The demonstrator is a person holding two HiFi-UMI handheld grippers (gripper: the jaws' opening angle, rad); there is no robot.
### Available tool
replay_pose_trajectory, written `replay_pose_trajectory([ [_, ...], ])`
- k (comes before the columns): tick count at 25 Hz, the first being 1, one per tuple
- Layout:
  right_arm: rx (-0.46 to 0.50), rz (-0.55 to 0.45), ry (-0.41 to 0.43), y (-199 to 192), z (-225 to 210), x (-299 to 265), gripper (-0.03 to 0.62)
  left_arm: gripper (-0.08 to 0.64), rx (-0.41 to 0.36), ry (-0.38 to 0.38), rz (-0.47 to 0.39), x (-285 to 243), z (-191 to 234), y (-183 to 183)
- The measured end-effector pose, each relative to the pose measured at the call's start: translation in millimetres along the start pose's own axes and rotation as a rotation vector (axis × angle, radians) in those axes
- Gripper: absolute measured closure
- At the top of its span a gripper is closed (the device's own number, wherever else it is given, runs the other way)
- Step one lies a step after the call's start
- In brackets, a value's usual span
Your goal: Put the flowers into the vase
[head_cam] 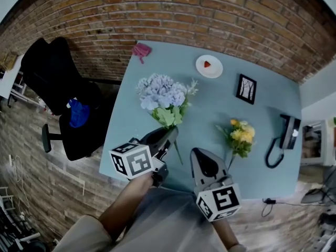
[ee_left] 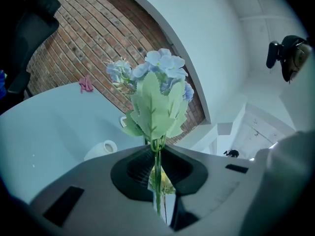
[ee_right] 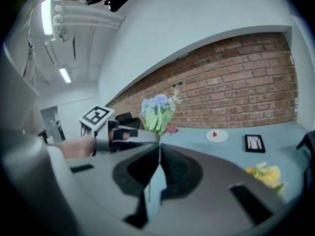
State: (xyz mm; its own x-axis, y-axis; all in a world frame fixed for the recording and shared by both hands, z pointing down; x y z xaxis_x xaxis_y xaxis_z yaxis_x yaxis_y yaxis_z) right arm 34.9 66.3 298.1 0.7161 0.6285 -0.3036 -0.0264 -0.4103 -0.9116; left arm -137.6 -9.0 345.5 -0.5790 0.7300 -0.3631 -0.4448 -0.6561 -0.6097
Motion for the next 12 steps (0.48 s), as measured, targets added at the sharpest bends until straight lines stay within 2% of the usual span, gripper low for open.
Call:
replay_pose_trajectory([
  [8,0.018,0.030,0.041,4.5,-1.5,-19.7,0.569,0.506,0.027,-0.004,-0.064,-5.6,6.1,17.4],
  [12,0.013,0.051,0.050,7.6,-3.2,-35.9,0.569,0.506,0.048,0.006,-0.114,-6.0,18.4,37.2],
])
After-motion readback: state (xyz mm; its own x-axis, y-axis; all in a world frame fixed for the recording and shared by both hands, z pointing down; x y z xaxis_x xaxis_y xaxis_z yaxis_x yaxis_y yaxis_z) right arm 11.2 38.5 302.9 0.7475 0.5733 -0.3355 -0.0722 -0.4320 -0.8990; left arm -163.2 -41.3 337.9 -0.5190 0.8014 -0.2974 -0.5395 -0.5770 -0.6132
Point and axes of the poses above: the fingertips, and each gripper's own axes: x backward along the fingers, z to its left, y out of its top, the point moved 9 cm from there along x, backward along the fingers, and after that the axes turned 11 degrees about y, right-handed, at the moved point
